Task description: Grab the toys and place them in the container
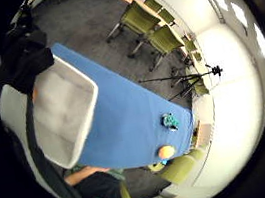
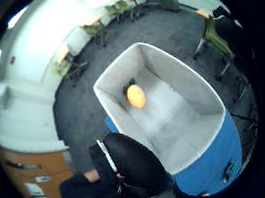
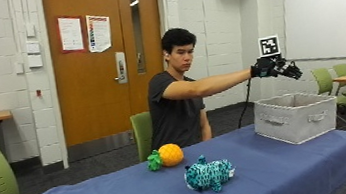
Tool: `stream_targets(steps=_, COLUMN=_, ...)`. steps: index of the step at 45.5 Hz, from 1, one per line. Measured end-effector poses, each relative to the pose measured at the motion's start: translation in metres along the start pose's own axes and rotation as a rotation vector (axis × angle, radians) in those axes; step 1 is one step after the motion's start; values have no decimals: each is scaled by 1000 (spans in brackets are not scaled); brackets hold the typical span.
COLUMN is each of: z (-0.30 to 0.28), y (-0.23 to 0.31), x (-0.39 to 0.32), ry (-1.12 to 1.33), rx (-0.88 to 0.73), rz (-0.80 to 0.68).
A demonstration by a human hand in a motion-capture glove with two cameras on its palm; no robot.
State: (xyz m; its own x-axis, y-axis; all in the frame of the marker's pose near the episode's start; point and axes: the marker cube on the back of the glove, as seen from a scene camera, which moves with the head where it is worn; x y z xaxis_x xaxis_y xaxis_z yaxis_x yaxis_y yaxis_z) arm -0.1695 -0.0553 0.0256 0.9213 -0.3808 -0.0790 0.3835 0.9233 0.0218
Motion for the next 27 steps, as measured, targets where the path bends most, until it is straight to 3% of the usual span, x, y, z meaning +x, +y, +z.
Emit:
stream_targets(steps=5, z=-2, y=35, x=34, ry=-89, rx=13, rz=-53)
stream_targets(steps=11, z=7, y=72, x=86, ry=-8, rx=12, rz=82)
stream_targets(steps=15, z=5, y=104, x=110, ry=-68, rx=11, rz=41)
stream_targets(steps=19, z=7, y=127, x=145, ry=-18, rx=-3, rz=184)
stream_targets(steps=27, z=5, y=185, x=200, ry=0, rx=15, rz=258)
